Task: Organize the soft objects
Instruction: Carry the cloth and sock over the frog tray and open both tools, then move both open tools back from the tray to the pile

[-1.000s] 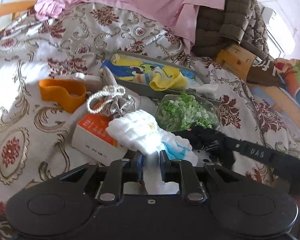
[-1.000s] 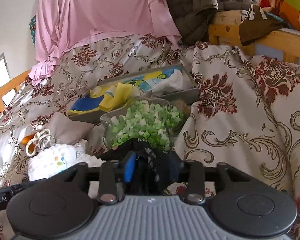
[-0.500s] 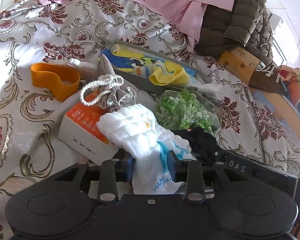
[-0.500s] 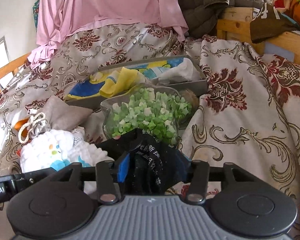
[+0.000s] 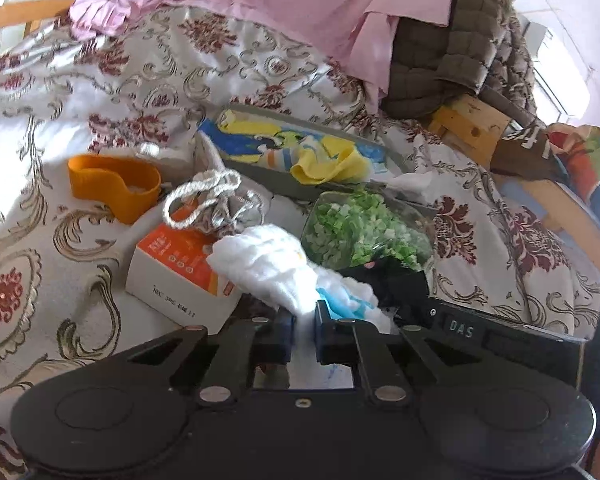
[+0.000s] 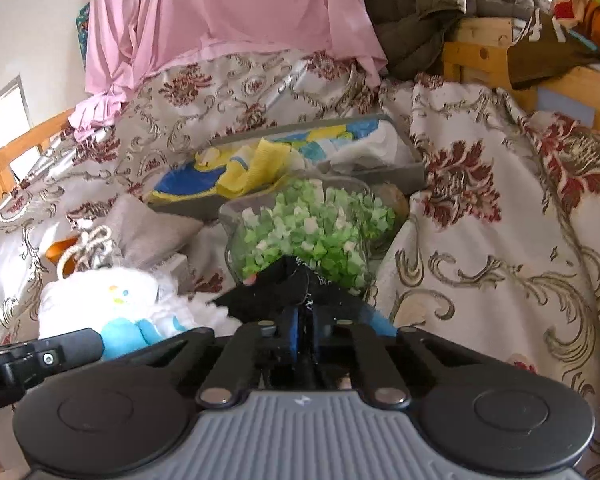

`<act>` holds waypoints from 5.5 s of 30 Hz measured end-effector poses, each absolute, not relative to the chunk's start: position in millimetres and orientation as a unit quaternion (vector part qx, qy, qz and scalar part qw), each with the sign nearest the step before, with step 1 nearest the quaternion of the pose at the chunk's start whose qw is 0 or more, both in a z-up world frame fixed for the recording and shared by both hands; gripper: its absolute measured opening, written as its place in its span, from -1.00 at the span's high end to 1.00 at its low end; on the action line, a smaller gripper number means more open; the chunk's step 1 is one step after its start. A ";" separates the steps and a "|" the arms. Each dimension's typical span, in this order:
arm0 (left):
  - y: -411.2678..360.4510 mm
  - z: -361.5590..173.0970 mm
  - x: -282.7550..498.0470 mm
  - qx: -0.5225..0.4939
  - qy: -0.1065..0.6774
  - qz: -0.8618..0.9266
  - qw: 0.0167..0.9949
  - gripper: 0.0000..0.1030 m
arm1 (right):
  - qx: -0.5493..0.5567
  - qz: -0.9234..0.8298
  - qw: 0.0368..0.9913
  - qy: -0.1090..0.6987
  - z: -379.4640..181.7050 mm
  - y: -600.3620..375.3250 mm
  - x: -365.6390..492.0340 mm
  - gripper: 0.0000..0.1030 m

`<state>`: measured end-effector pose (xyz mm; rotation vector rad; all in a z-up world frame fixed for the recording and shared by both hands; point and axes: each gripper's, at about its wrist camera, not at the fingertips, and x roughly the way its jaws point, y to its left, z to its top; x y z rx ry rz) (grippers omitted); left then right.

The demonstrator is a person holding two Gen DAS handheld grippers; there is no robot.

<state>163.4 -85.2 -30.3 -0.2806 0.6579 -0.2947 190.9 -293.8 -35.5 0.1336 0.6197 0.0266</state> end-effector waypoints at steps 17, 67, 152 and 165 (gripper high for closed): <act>-82.0 25.1 132.3 -0.135 0.255 -0.154 0.945 0.82 | 0.087 0.020 0.984 0.154 9.0 -309.1 156.3 0.89; -75.4 3.6 442.3 -0.159 0.277 -0.158 0.934 0.82 | 0.031 0.054 0.964 0.259 12.8 -284.5 435.6 0.89; -29.4 51.7 126.2 -0.073 0.212 -0.066 0.972 -0.98 | 0.060 -0.018 0.978 0.197 47.1 -280.5 102.6 -0.99; -20.2 -0.5 127.7 -0.056 0.275 -0.057 0.958 -0.98 | 0.069 -0.018 0.956 0.283 -10.7 -281.5 107.0 -0.99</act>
